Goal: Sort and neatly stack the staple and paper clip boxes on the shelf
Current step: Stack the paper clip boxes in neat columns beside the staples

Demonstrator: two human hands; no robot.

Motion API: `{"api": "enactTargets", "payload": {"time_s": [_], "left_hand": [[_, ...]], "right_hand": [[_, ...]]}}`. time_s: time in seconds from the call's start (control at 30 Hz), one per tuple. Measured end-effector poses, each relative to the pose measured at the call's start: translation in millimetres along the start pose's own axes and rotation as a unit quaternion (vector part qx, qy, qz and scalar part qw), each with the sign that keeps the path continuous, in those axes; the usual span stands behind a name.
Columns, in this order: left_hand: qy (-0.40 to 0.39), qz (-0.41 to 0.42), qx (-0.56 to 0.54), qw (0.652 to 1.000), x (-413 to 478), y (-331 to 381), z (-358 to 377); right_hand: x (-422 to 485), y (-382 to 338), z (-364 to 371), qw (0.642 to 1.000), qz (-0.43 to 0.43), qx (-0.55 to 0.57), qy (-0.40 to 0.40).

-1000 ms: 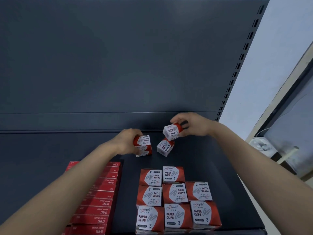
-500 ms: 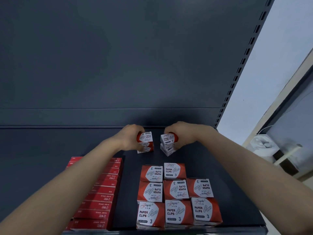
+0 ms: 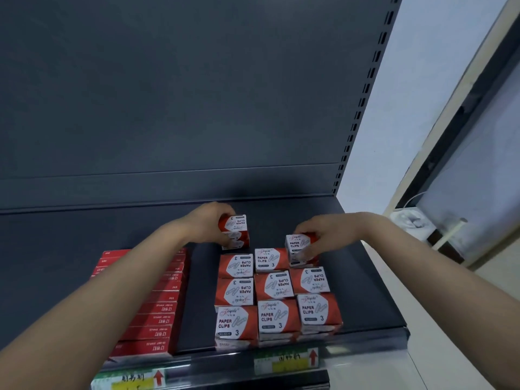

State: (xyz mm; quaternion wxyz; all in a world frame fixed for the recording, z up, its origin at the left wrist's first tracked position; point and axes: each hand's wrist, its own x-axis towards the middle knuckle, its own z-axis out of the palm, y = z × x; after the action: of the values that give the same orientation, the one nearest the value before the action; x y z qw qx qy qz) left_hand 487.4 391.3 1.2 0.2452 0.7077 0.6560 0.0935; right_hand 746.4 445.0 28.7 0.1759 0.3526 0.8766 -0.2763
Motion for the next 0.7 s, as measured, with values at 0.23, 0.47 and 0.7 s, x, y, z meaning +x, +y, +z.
{"api": "enactTargets", "payload": {"time_s": [0.23,0.47,0.7], "left_hand": [[-0.005,-0.040,-0.168,0.985,-7.2,-0.6,-1.3],[-0.001,-0.048,-0.199,0.979,-8.9,1.4,-1.7],[-0.008,-0.055,-0.164,0.985,-10.0,0.5,-13.3]], "right_hand": [[-8.8,-3.8,8.4,0.996,0.036,0.077,-0.021],[-4.1,-12.8,1.2,0.998,0.032,0.041,0.036],[38.0,-45.9,-10.3,0.992,-0.005,0.062,0.109]]}}
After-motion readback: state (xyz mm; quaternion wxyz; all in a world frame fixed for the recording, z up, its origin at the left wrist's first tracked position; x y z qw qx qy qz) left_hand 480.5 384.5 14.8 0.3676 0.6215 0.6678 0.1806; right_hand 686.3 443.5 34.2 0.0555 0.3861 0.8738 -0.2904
